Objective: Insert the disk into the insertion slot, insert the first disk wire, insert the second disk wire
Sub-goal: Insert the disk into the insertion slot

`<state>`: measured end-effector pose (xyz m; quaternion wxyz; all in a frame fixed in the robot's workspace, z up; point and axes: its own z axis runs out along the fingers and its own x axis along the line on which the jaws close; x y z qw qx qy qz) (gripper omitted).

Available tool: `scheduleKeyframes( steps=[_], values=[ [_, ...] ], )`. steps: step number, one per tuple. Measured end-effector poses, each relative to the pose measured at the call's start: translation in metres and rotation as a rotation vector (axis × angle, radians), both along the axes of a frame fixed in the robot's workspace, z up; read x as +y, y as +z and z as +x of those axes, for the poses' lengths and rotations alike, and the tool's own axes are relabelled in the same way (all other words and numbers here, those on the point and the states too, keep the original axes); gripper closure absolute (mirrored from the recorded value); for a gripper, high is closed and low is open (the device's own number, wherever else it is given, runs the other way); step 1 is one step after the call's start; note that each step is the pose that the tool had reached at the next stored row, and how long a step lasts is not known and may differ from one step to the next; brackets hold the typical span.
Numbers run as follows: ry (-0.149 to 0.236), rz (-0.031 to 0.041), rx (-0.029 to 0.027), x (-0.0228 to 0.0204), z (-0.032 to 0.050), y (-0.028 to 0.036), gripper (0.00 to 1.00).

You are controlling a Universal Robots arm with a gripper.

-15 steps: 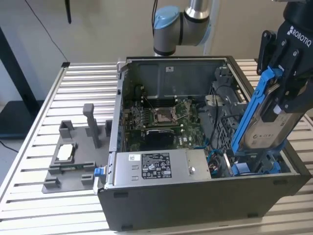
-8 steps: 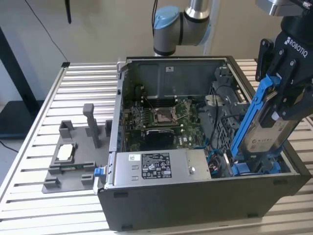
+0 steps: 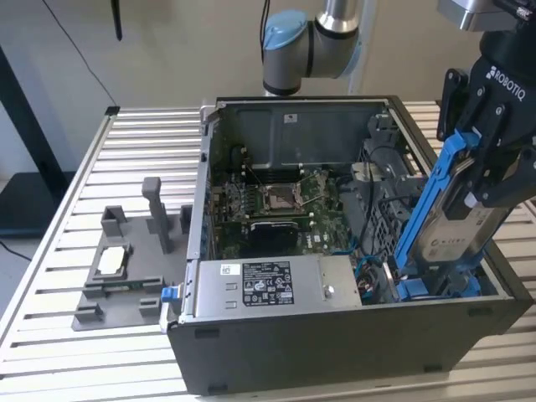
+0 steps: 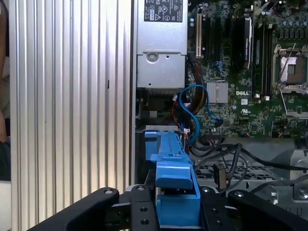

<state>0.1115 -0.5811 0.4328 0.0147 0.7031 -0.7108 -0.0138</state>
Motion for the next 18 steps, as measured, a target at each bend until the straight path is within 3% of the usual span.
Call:
scheduleKeyframes(
  steps=[10,18],
  values=[
    [0.000,-0.0001,0.0000,0.0000,0.0000,-0.0012,0.67],
    [0.000,0.0038,0.0000,0.0000,0.0000,-0.0080,0.67]
  ],
)
